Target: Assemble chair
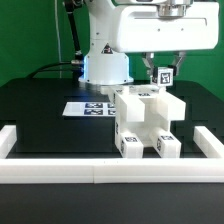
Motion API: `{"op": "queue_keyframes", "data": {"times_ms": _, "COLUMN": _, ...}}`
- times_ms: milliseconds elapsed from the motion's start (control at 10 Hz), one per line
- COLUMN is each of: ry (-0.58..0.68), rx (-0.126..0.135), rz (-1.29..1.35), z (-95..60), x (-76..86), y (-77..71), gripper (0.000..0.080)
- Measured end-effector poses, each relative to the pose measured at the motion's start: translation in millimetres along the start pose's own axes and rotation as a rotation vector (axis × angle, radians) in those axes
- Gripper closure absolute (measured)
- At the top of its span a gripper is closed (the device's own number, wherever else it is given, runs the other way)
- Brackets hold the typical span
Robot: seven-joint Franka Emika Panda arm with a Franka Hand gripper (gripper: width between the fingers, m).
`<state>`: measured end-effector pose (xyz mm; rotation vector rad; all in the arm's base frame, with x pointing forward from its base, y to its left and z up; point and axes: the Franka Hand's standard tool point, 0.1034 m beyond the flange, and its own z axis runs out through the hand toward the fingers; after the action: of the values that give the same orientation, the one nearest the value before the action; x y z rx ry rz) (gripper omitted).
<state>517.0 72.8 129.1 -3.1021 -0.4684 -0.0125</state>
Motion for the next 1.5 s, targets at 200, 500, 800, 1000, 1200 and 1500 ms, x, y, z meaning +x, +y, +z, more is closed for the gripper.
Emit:
{"op": "queue_keyframes", "data": {"times_ms": 200, "ry": 0.000, "rx": 0.000, "rz": 0.000, "z": 0.5, "x": 0.0, "y": -0.3, "gripper": 0.0511}}
{"op": "queue_keyframes", "data": {"times_ms": 500, "ry": 0.001, "rx": -0.001, "rz": -0.002, "z": 0.5, "x": 0.8, "y": -0.2, "gripper": 0.0511}}
{"op": "queue_keyframes", "data": {"times_ms": 800, "ry": 0.014, "rx": -0.006, "rz": -0.003, "z": 0.7, "x": 4.3, "y": 0.4, "gripper": 0.0511}}
{"op": "queue_keyframes", "data": {"times_ms": 1000, "ry": 0.019, "rx": -0.007, "rz": -0.003, "z": 0.5, "x": 5.5, "y": -0.4, "gripper": 0.0511}}
{"op": "queue_keyframes", "data": {"times_ms": 1200, "ry": 0.018, "rx": -0.007, "rz": -0.004, "z": 0.5, "x": 5.9, "y": -0.4, "gripper": 0.0511}}
{"op": "queue_keyframes", "data": {"times_ms": 1500, "ry": 0.019, "rx": -0.007, "rz": -0.003, "z": 0.4, "x": 6.0, "y": -0.2, "gripper": 0.0511}}
